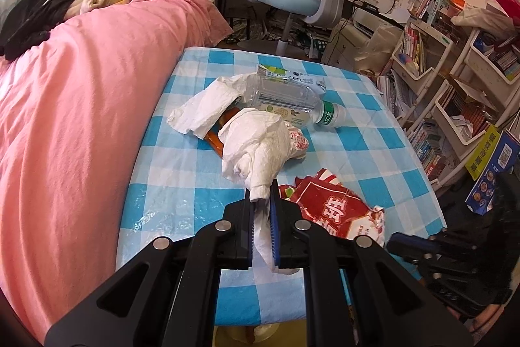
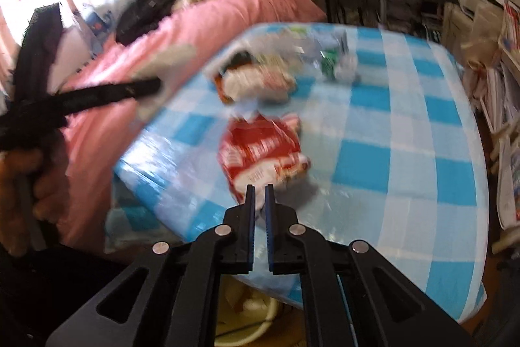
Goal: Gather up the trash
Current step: 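Carry the wrapper and tissue over the yellow bucket with both tools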
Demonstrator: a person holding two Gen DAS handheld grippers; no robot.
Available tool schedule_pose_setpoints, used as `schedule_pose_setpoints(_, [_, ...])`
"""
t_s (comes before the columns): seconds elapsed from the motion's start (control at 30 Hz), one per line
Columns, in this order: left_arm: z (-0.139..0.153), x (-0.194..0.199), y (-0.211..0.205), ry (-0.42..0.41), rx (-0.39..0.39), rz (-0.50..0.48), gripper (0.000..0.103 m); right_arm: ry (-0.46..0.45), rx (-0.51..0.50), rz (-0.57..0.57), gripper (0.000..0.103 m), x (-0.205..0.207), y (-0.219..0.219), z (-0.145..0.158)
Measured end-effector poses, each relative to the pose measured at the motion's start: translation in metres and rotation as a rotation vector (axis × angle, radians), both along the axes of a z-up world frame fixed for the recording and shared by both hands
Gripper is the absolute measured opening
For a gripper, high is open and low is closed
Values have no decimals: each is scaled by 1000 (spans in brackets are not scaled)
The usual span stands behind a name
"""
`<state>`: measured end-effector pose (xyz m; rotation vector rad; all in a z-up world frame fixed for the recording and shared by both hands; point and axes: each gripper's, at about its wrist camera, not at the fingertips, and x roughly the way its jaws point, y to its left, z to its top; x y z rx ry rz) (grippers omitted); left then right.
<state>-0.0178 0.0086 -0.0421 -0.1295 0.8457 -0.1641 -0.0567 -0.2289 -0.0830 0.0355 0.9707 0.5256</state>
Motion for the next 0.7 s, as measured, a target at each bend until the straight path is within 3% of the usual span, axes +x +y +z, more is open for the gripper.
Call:
schedule_pose_setpoints(0.03, [0, 0, 0, 1, 1, 0, 8, 16, -4, 2, 21, 1, 1, -3])
schedule_pose_setpoints(0.07, [0, 0, 0, 1, 0, -1, 8, 22, -6, 2, 41, 1, 2, -5])
schedule_pose_setpoints(0.13, [-1, 0, 0, 2, 2, -1, 8, 11, -7, 3, 60, -1, 6, -6])
schedule_pose_setpoints(0.3, [-4, 1, -1, 7, 6, -2, 8, 13, -16, 0, 67, 6, 18, -15])
schedule_pose_setpoints(0.4, [-5, 2, -3, 7, 10, -5, 8, 47, 79, -41, 67, 17, 14, -22])
schedule_pose_setpoints(0.43, [-5, 2, -3, 7, 11, -6, 8, 52, 114, -54, 59, 19, 11, -23])
schedule_pose_setpoints(0.47, [-6, 2, -3, 8, 12, -7, 8, 62, 151, -61, 31, 21, 8, -24])
schedule_pose_setpoints(0.57, [-4, 1, -4, 4, 11, -7, 8, 59, 194, -56, 13, 18, 4, -18])
schedule_pose_setpoints(0.7, [-2, -1, -3, -5, 10, -11, 8, -7, 177, -6, 11, 2, 7, 4])
